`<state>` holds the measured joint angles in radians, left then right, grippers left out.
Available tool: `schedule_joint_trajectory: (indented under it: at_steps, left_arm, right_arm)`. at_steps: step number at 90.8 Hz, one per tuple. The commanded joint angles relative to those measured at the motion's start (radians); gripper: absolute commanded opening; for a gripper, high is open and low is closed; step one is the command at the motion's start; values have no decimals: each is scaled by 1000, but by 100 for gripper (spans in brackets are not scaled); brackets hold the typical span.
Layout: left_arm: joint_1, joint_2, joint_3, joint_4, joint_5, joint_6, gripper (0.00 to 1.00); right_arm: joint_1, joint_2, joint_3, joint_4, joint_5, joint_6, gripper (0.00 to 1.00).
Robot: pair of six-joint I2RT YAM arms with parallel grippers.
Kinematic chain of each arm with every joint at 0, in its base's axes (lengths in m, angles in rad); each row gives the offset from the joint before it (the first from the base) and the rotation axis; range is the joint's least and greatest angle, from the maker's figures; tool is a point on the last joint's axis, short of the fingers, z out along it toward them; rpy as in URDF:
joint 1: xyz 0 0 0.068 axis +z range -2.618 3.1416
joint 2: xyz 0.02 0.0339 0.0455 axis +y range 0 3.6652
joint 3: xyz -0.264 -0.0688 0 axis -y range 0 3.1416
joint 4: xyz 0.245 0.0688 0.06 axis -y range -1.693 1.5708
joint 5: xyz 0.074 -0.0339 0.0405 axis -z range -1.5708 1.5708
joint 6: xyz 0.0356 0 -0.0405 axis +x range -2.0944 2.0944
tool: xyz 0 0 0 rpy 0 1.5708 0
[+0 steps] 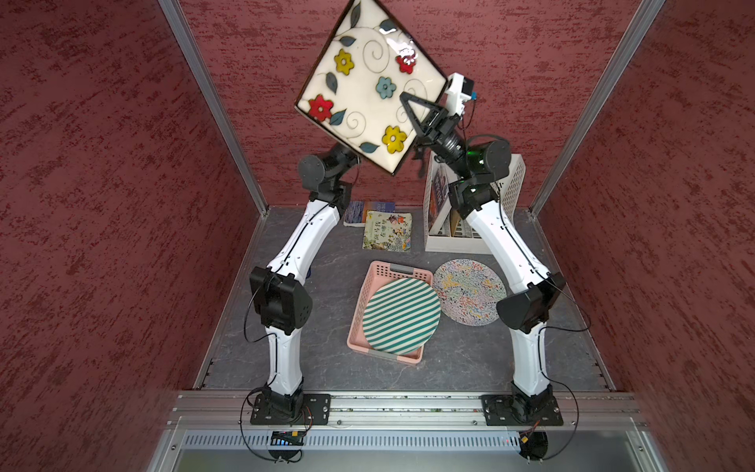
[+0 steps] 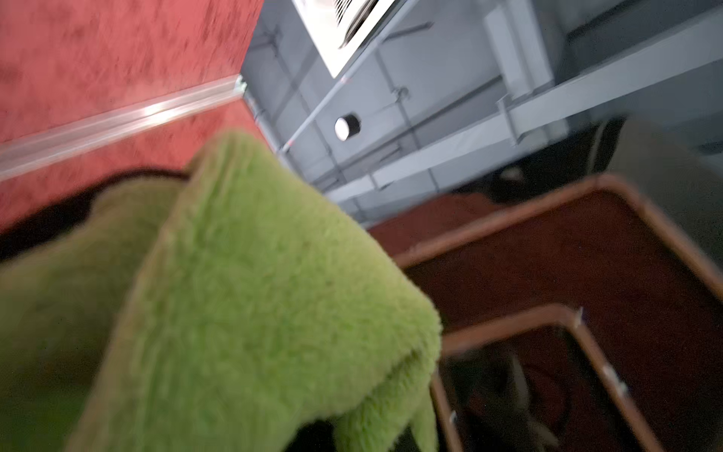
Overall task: Wipe the wet plate dry
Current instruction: Wipe the plate with towel.
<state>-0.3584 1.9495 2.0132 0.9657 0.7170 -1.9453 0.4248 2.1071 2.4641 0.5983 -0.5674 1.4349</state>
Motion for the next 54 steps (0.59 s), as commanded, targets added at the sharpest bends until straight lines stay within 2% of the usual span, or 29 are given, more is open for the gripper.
schedule_joint_trajectory:
  at_steps: [1, 5, 8, 10, 13, 17, 21, 26, 33, 54]
  left_arm:
    - [-10, -177, -245, 10, 178, 198, 0]
    - [5, -260, -346, -106, 208, 323, 0]
    - [15, -320, -396, -292, 219, 466, 0]
    - [18, -358, -414, -418, 215, 603, 0]
    - [16, -413, -412, -689, 191, 780, 0]
    - [-4, -461, -357, -1033, 110, 1095, 0]
    - [-43, -470, -270, -1295, -9, 1363, 0]
    - [-77, -438, -169, -1487, -146, 1549, 0]
    - [-95, -367, -107, -1610, -251, 1642, 0]
    - [-83, -257, -46, -1732, -560, 1664, 0]
  right_arm:
    - [-121, -47, -57, -74, 232, -29, 0]
    - [-136, -108, -155, -101, 249, -72, 0]
    - [-139, -160, -224, -141, 262, -115, 0]
    - [-137, -193, -264, -178, 268, -155, 0]
    - [-130, -231, -311, -232, 275, -215, 0]
    - [-116, -275, -361, -317, 278, -281, 0]
    - [-99, -310, -405, -362, 276, -332, 0]
    - [-73, -334, -449, -385, 270, -370, 0]
    - [-41, -347, -481, -378, 259, -385, 0]
    - [14, -335, -457, -322, 226, -386, 0]
